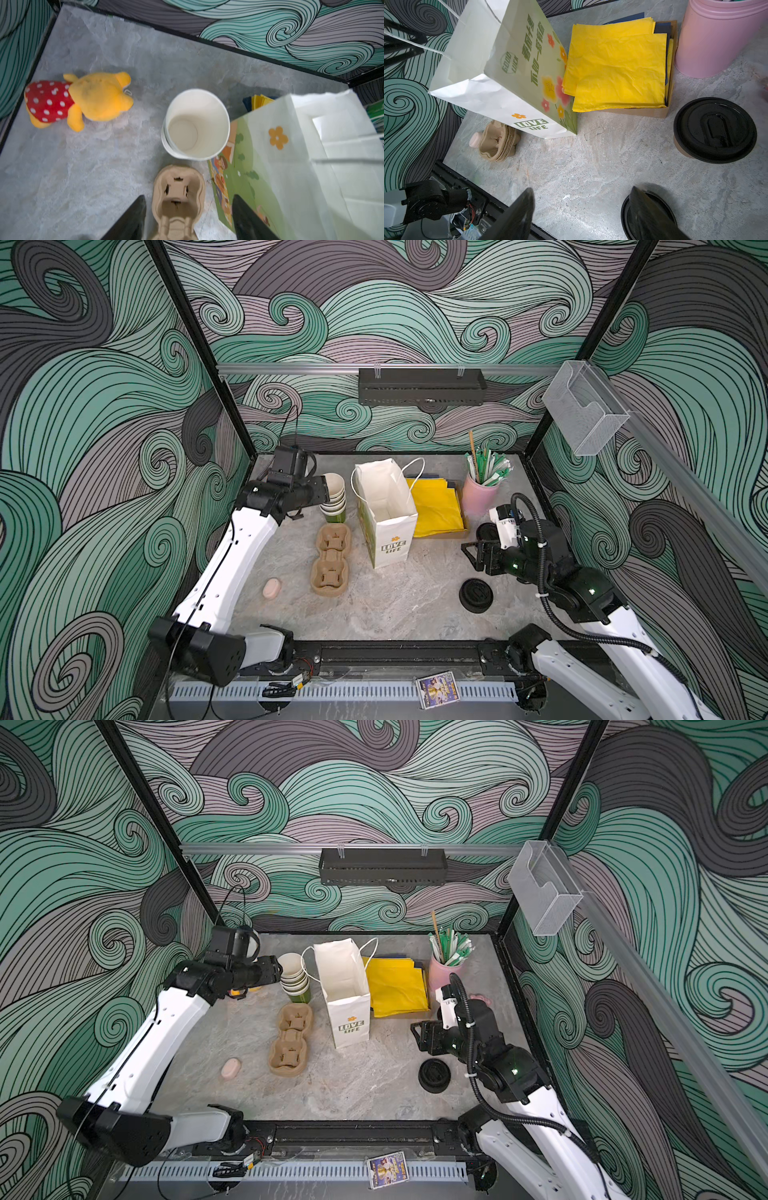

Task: Pack the takeout coffee

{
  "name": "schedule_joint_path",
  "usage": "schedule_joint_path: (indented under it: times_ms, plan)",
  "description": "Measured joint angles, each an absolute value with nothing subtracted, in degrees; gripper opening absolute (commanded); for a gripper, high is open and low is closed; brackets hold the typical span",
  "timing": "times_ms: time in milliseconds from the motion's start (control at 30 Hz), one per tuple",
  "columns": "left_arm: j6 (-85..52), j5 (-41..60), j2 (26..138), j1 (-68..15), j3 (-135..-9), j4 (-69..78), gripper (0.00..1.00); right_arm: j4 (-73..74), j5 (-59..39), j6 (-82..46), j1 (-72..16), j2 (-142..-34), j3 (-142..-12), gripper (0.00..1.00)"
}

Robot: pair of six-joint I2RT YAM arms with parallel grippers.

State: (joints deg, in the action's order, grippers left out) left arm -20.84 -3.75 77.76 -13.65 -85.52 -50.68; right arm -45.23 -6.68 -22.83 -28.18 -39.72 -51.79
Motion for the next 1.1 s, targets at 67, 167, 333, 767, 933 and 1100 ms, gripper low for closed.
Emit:
schedule_joint_path:
  times_ms: [67,167,333,767,933,1100]
  plan:
    - [-18.9,-4.6,82.2,-12.9,-89.6,-50.8,0.63,-45.2,-6.3,-23.2,-28.2,-38.7,-51.0,0.74]
    - [-17.2,-5.3,87.0,-11.5,-92.4,-50.8,0.55,-45.2,-6.0,-23.5,-28.2,-38.1,-50.8,0.74]
    - [-16.4,-5.1,92.8,-8.3,-94.5,-51.3,0.49,-45.2,-5.0,-23.6,-28.2,-37.5,-50.2,0.74]
    - [-15.4,-0.4,96.6,-7.0,-94.8,-51.7,0.26,-44.7,-4.8,-24.5,-28.2,-36.9,-48.1,0.74]
    - [-15.0,0.3,96.7,-7.0,-94.8,-51.7,0.19,-44.7,-4.9,-24.6,-28.2,-36.8,-48.1,0.75]
    - [-14.8,0.7,96.9,-7.0,-94.8,-51.6,0.09,-44.3,-4.9,-24.6,-28.2,-36.6,-48.1,0.74]
